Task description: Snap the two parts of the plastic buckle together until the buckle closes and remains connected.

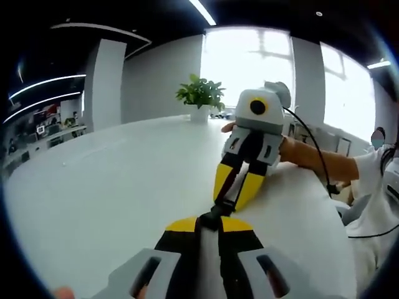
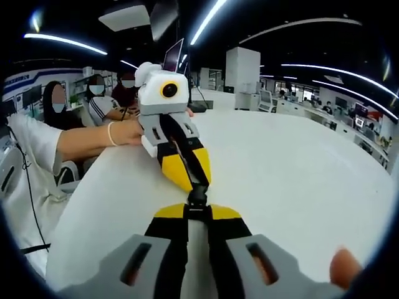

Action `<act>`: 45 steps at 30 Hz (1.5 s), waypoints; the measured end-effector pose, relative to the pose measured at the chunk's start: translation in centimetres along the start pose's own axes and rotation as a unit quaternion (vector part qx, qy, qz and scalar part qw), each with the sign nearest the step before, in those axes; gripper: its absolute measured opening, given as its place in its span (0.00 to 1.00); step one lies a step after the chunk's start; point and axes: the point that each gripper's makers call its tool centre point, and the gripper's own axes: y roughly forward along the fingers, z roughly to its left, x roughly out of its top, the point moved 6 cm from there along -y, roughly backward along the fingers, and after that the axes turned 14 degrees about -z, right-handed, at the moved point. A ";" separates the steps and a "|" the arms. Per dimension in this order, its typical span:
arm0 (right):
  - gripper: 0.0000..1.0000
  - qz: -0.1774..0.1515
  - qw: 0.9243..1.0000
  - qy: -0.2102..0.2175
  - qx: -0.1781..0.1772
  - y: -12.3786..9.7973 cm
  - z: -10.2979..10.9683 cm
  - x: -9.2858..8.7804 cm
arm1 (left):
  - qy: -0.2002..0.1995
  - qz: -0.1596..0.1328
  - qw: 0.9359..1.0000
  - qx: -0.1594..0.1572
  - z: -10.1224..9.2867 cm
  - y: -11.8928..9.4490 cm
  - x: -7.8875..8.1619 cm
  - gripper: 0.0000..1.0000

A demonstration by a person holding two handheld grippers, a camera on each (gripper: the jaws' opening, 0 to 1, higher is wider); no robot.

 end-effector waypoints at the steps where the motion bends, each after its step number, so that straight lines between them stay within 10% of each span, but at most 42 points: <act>1: 0.11 0.001 1.000 -0.002 -0.001 0.0 -0.1 0.0 | 0.004 0.003 1.000 0.003 0.2 -0.1 0.0 0.09; 14: 0.11 -0.020 0.999 0.005 0.042 -0.1 -0.2 -0.3 | -0.013 -0.003 0.998 -0.055 0.0 -0.3 0.0 0.22; 25: 0.11 -0.039 0.996 0.006 0.085 -0.1 -0.1 -0.3 | 0.023 0.003 0.994 -0.104 -0.3 -0.4 -0.1 0.12; 45: 0.10 -0.014 0.998 -0.031 0.054 0.2 0.5 0.2 | 0.009 0.001 0.998 -0.069 0.0 -0.1 0.0 0.09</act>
